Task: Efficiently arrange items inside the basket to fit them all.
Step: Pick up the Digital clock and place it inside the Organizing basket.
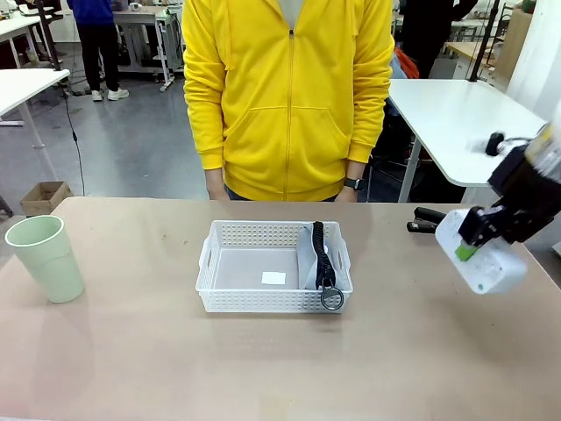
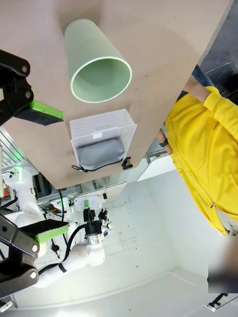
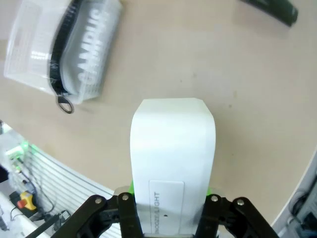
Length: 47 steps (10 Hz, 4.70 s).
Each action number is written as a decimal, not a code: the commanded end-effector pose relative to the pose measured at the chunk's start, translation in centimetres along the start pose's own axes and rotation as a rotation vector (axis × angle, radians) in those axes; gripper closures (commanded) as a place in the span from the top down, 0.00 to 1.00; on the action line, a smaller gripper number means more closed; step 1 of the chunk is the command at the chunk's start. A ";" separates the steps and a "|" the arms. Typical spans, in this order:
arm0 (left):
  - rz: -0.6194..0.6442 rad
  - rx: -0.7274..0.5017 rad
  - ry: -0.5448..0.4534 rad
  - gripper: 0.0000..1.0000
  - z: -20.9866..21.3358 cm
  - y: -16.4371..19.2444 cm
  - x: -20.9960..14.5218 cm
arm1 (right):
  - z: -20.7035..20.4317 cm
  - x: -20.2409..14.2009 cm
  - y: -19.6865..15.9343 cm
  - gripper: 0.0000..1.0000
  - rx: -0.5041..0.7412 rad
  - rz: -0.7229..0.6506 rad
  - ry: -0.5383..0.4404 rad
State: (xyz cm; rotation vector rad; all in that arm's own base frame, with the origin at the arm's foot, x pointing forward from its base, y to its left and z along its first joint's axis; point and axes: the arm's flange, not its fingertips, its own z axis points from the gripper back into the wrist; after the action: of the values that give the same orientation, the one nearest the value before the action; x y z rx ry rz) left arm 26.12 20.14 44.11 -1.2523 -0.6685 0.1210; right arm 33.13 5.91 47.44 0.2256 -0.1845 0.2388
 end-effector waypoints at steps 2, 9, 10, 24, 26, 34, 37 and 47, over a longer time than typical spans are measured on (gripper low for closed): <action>-0.023 -0.022 -0.014 1.00 0.0 -0.1 0.1 | -2.0 -5.9 -3.6 0.00 0.190 0.021 -0.083; -0.023 -0.022 -0.014 1.00 0.0 -0.1 0.1 | 2.0 -0.8 -2.3 0.50 0.105 0.001 -0.063; -0.023 -0.022 -0.014 1.00 0.0 -0.1 0.1 | 2.1 -0.4 -1.3 0.50 0.057 -0.026 -0.070; -0.023 -0.022 -0.014 1.00 0.0 -0.1 0.1 | -15.6 23.3 31.0 0.50 0.023 0.682 0.334; -0.023 -0.022 -0.014 1.00 0.0 -0.1 0.1 | -15.2 23.1 30.8 0.50 -0.080 0.633 0.320; -0.023 -0.022 -0.014 1.00 0.0 -0.1 0.1 | -20.7 20.8 29.4 0.51 -0.037 0.667 0.348; -0.023 -0.022 -0.014 1.00 0.0 -0.1 0.1 | -22.8 19.0 28.3 0.51 0.025 0.668 0.311; -0.023 -0.022 -0.014 1.00 0.0 -0.1 0.1 | -26.0 18.6 28.0 1.00 0.064 0.691 0.288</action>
State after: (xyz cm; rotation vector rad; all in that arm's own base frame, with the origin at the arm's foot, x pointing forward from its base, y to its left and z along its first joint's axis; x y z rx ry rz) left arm 26.14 20.16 44.16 -1.2529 -0.6675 0.1187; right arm 48.14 43.44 32.10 0.1627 0.0474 0.9410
